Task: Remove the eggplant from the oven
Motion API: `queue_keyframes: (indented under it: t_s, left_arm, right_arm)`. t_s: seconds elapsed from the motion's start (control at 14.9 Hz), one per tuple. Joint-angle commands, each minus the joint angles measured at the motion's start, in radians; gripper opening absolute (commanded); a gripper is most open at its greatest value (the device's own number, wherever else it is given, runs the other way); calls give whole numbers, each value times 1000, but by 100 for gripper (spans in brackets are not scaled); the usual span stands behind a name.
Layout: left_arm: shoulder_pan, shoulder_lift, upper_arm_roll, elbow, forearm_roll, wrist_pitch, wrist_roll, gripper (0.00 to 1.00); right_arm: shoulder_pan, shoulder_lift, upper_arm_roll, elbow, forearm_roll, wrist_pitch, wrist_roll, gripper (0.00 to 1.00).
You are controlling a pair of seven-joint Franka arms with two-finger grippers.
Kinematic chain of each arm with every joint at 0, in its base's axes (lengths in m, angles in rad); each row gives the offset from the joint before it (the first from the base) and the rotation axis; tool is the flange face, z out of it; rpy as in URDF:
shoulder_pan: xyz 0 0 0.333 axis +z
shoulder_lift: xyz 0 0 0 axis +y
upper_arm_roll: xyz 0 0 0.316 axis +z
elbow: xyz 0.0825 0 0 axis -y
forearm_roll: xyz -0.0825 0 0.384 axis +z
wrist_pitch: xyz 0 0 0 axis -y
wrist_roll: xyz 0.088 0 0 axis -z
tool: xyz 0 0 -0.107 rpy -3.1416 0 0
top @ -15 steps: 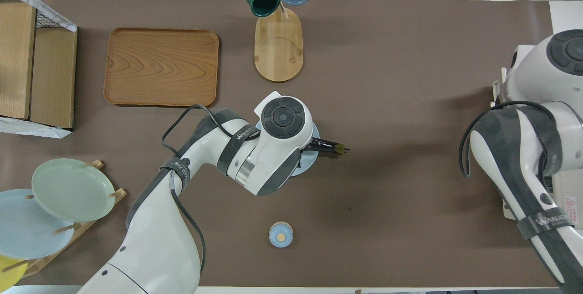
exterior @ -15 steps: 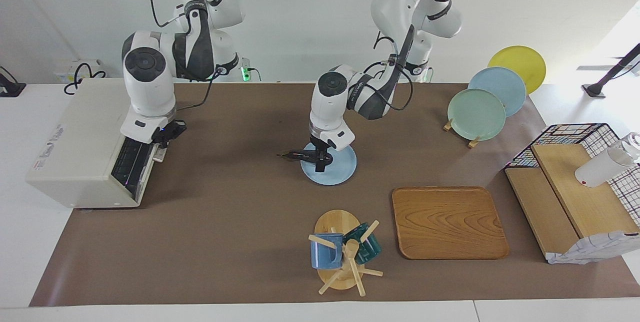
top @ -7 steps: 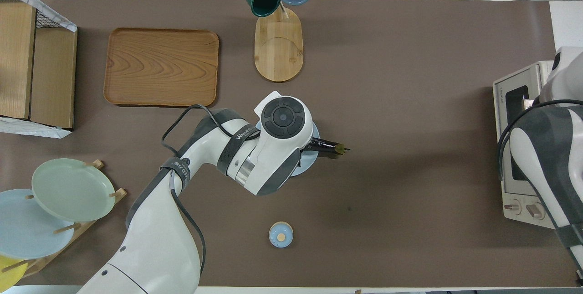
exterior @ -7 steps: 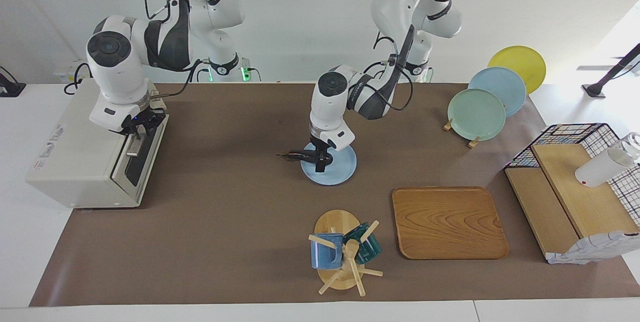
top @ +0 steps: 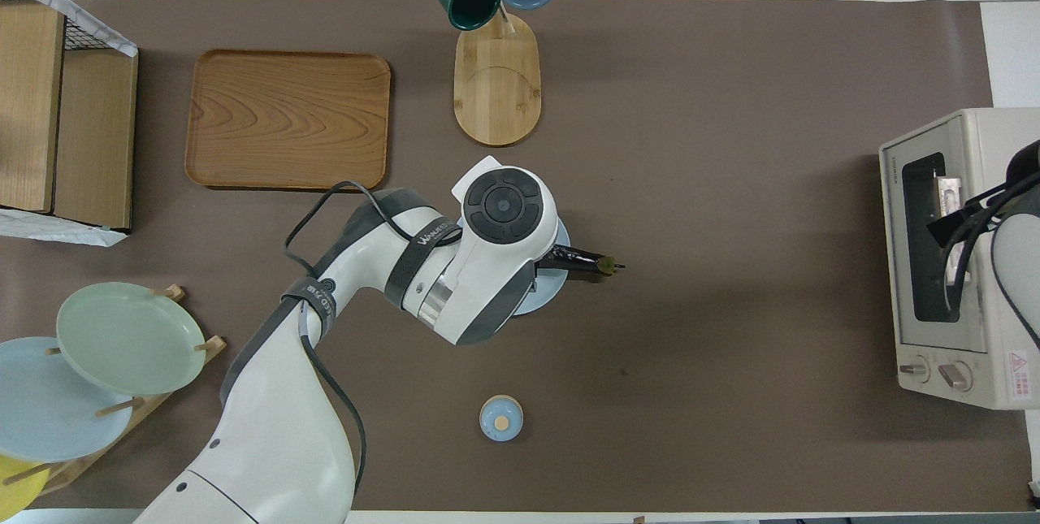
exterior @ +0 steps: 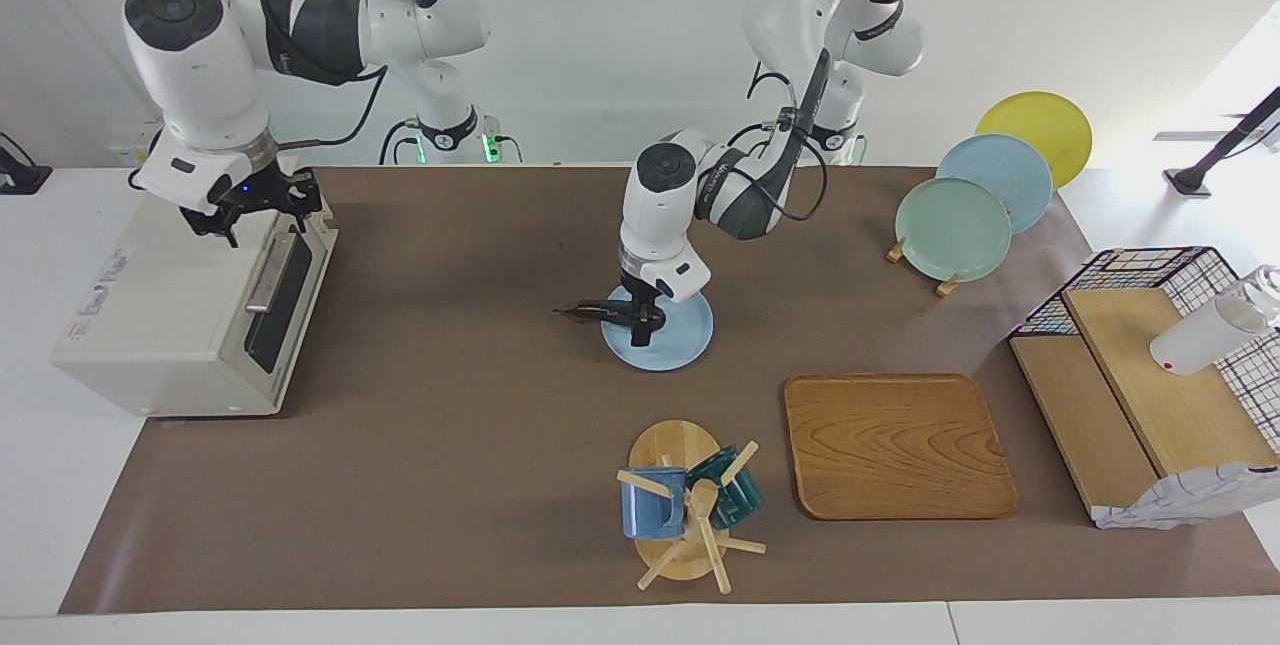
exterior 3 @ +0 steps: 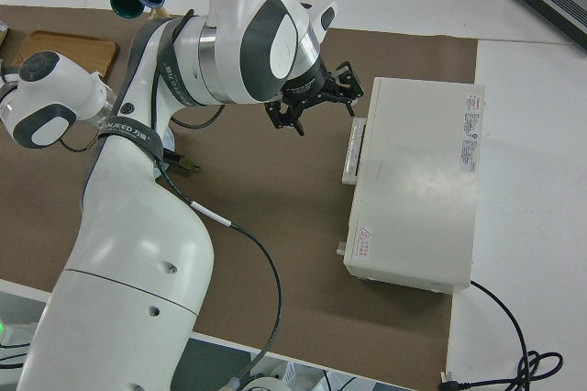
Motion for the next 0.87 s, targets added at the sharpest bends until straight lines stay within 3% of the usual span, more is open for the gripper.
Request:
queue_keyframes:
  t_s: [0.0,0.27,0.8]
  left_arm:
    - [-6,-2,12,1,20,-2,-3,100]
    - [-9,-2,10,-3,23,1,-5,100]
    - [-20,-4,10,-25,23,17,-28,100]
  right_arm:
    - [-4,0,-3,31,31,-40,-8,100]
    - [-12,-3,-4,40,148,-68,102,100]
    - [-1,-4,11,40,169,-68,251,100]
